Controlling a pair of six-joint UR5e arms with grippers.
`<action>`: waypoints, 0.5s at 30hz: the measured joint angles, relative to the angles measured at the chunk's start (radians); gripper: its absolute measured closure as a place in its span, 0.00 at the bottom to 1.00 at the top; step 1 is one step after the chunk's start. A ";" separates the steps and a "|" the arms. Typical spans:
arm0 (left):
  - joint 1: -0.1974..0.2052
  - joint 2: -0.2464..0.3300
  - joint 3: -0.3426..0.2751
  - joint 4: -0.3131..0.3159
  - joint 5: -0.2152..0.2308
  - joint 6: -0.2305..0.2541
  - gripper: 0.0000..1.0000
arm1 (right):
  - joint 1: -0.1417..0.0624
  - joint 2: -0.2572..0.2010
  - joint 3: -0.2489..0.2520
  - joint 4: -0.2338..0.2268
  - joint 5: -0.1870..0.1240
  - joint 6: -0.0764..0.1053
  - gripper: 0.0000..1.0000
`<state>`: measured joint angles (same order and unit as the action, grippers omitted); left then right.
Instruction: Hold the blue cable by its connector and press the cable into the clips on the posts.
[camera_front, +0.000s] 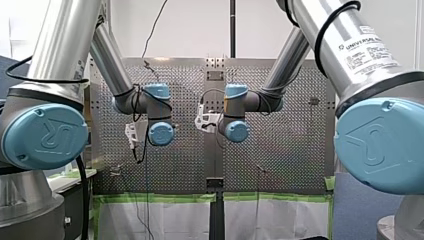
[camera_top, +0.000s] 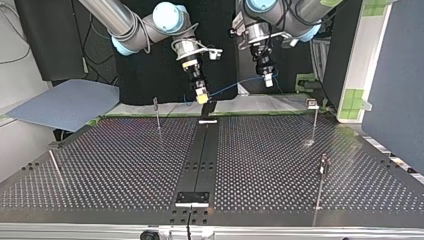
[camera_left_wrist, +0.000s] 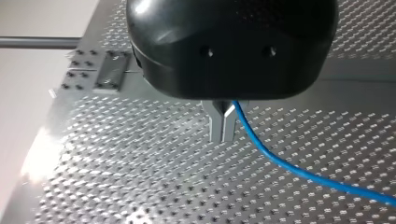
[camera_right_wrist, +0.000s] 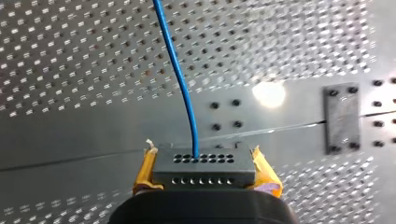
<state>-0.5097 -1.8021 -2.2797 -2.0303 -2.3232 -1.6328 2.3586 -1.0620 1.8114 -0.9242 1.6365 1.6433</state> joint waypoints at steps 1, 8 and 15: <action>0.002 0.009 0.006 -0.009 -0.001 0.000 1.00 | 0.000 -0.008 -0.003 0.008 -0.004 -0.001 1.00; 0.018 0.076 0.052 -0.077 -0.005 -0.001 1.00 | -0.001 -0.066 -0.033 0.066 -0.026 0.001 1.00; 0.032 0.133 0.104 -0.133 -0.006 -0.004 1.00 | -0.002 -0.122 -0.078 0.122 -0.042 0.004 1.00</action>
<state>-0.4778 -1.6696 -2.1757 -2.1632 -2.3290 -1.6368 2.3563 -1.1837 1.7336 -0.8026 1.5949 1.6478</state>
